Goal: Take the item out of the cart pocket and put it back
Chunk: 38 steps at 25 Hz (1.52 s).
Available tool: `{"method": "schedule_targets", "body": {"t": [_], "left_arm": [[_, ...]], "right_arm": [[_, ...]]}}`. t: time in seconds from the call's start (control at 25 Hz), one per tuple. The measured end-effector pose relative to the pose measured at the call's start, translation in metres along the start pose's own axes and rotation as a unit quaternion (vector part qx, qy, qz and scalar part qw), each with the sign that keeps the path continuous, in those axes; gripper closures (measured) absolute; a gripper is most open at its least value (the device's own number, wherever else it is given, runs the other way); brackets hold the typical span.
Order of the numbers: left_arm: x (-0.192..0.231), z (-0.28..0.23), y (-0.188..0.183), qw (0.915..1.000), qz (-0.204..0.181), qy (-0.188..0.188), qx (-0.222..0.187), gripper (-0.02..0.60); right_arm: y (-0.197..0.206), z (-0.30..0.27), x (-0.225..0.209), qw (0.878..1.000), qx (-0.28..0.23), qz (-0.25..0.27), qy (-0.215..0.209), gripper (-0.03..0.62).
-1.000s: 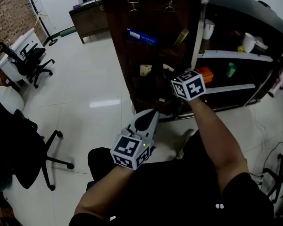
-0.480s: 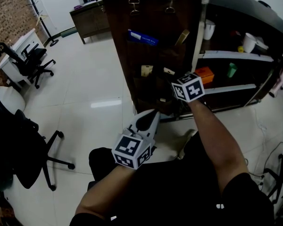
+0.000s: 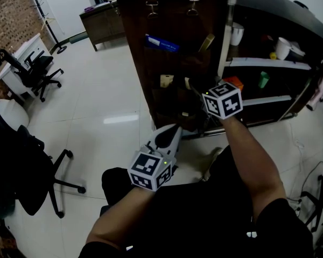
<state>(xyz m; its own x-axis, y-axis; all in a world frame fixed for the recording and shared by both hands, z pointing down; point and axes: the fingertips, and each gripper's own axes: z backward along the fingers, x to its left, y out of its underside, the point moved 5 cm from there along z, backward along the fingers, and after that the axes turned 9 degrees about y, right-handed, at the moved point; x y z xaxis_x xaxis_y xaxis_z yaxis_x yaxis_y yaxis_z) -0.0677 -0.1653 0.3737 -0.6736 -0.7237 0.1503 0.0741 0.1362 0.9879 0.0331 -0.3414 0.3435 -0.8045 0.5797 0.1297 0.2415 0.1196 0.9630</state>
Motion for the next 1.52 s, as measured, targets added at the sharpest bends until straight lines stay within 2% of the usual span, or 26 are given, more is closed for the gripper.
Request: {"method": "schedule_targets", "body": {"t": [0.12,0.16,0.2,0.48,0.68,0.88,1.16,1.52], "left_arm": [[-0.001,0.001,0.0,1.0,-0.001,0.0,0.0,0.581],[-0.001,0.001,0.0,1.0,-0.002,0.0,0.0,0.581],[-0.001,0.0,-0.001,1.0,-0.003,0.0,-0.001,0.581],[-0.004,0.001,-0.003,0.9999,-0.014,-0.001,-0.003,0.581],[-0.006,0.0,-0.003,0.9999,-0.017,0.0,-0.002,0.581],[-0.007,0.001,-0.004,0.9998,-0.019,0.0,-0.005,0.581],[-0.012,0.0,-0.004,0.9997,-0.022,0.006,-0.006,0.581],[-0.011,-0.001,-0.003,0.9998,-0.02,0.006,-0.004,0.581]], "right_arm": [[-0.019,0.023,0.011,0.999,-0.033,-0.02,-0.023,0.512],[-0.024,0.032,0.015,0.998,-0.044,-0.03,-0.029,0.575],[-0.03,0.041,0.017,0.997,-0.056,-0.038,-0.033,0.586],[-0.055,0.11,0.035,0.988,-0.132,-0.063,-0.052,0.588],[-0.044,0.151,0.054,0.982,-0.154,-0.083,-0.069,0.588],[-0.014,0.168,0.066,0.984,-0.138,-0.096,-0.061,0.588],[0.033,0.154,0.07,0.99,-0.089,-0.098,-0.047,0.588],[0.064,0.135,0.075,0.993,-0.052,-0.093,-0.048,0.588]]}}
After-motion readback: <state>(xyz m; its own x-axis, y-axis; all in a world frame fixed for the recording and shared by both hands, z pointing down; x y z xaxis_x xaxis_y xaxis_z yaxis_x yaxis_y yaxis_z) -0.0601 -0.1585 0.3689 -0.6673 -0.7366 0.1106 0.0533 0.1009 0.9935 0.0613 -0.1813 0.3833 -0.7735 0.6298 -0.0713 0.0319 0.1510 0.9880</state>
